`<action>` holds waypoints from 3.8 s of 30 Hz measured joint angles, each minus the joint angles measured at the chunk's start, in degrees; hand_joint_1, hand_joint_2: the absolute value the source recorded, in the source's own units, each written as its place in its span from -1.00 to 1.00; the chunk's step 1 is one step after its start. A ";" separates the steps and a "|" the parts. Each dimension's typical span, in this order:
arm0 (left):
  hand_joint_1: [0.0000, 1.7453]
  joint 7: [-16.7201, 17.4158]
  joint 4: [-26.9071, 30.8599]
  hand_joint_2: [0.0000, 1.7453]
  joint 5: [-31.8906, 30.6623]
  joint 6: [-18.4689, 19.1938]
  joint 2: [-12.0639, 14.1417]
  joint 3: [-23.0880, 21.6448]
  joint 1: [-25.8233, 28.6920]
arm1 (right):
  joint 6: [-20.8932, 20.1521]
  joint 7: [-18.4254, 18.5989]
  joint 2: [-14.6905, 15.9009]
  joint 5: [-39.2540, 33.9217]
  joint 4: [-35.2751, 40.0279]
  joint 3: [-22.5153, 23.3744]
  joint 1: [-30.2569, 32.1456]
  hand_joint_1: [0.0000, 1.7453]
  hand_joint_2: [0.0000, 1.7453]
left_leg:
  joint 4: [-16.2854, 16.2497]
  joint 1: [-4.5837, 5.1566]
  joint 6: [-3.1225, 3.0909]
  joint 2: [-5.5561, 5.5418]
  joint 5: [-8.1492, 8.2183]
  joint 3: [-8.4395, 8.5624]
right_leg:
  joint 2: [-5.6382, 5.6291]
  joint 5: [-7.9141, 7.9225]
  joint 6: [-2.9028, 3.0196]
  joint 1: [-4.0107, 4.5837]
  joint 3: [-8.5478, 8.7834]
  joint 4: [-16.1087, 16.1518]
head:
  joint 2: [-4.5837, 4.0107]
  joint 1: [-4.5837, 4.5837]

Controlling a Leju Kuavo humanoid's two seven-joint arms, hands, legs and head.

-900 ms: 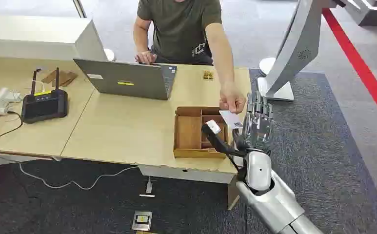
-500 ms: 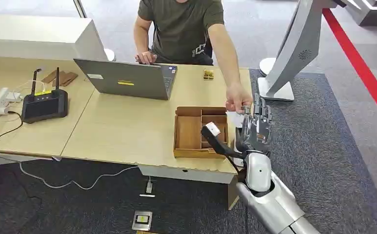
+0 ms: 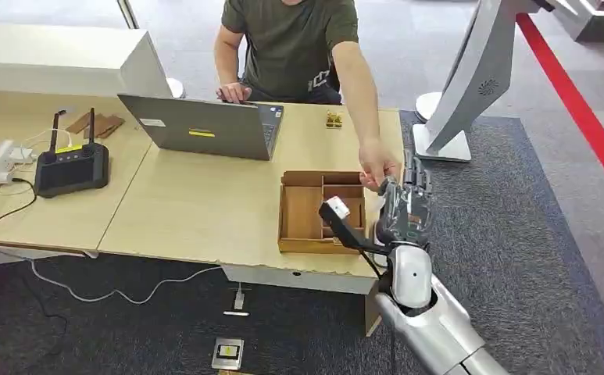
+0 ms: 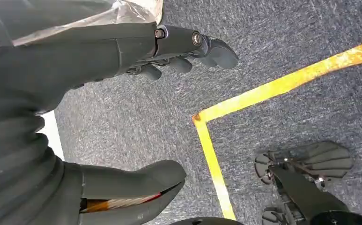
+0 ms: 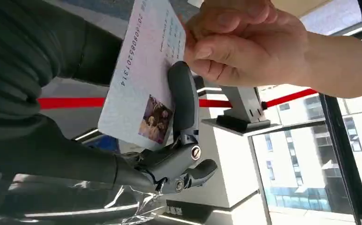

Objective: Pass the card to the sensor for recognition and then transmit it.

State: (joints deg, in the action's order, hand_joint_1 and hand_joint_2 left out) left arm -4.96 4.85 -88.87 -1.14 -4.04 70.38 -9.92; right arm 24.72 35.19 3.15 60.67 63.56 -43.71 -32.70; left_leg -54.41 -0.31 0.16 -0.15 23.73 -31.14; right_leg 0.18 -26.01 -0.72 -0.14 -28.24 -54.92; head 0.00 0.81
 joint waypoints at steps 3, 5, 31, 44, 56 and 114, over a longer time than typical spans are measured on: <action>-1.00 -0.07 0.00 1.00 0.00 -0.04 -0.02 0.00 0.07 | -0.11 -0.42 -0.13 0.02 -0.02 0.00 0.00 1.00 1.00 | 0.00 0.00 0.00 0.00 0.00 0.00 | 0.00 0.00 0.00 0.00 0.00 0.00 | 0.00 -0.02; -1.00 -0.09 0.00 1.00 0.00 -0.04 -0.02 0.00 0.13 | -0.22 -0.55 -0.33 0.02 -0.04 0.00 0.01 1.00 1.00 | 0.00 -0.01 0.00 0.00 0.00 0.00 | 0.00 0.00 0.00 0.01 0.00 -0.01 | 0.00 0.00; -1.00 -1.18 0.28 1.00 0.07 -0.87 0.70 3.15 1.84 | 5.86 -16.66 -0.96 -8.79 2.58 1.75 6.65 1.00 1.00 | 0.00 -0.01 0.01 0.00 -0.01 0.00 | 0.00 0.00 0.00 0.00 0.00 0.00 | 0.00 -0.02; -1.00 -1.01 0.28 1.00 -0.17 -2.38 0.74 6.12 1.89 | 11.43 -13.90 -0.35 -18.49 -4.68 2.86 6.66 1.00 1.00 | 0.00 0.00 0.01 0.00 -0.01 0.00 | 0.00 0.00 0.00 0.00 -0.02 0.01 | 0.00 0.00; -1.00 -1.01 0.28 1.00 -0.17 -2.78 0.74 6.32 1.92 | 10.49 -9.64 2.12 -20.11 -6.05 3.13 6.67 1.00 1.00 | 0.00 0.00 0.01 0.00 -0.01 -0.01 | 0.00 0.00 0.00 0.00 -0.01 0.01 | 0.00 0.00; -1.00 -1.11 0.28 1.00 -0.17 -1.84 0.74 6.25 1.54 | 5.66 -3.58 0.52 -15.84 -14.14 -0.22 5.68 1.00 1.00 | 0.00 0.00 0.01 0.00 -0.01 0.00 | 0.00 0.01 0.00 0.00 0.00 0.00 | 0.00 0.00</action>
State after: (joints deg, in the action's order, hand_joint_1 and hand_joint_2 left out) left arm -6.08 5.14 -89.05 -2.97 -3.30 76.63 -8.38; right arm 30.38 31.61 3.67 44.83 49.42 -43.93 -27.02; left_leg -54.40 -0.32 0.17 -0.15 23.71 -31.13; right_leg 0.18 -26.01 -0.72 -0.14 -28.24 -54.92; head 0.00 0.81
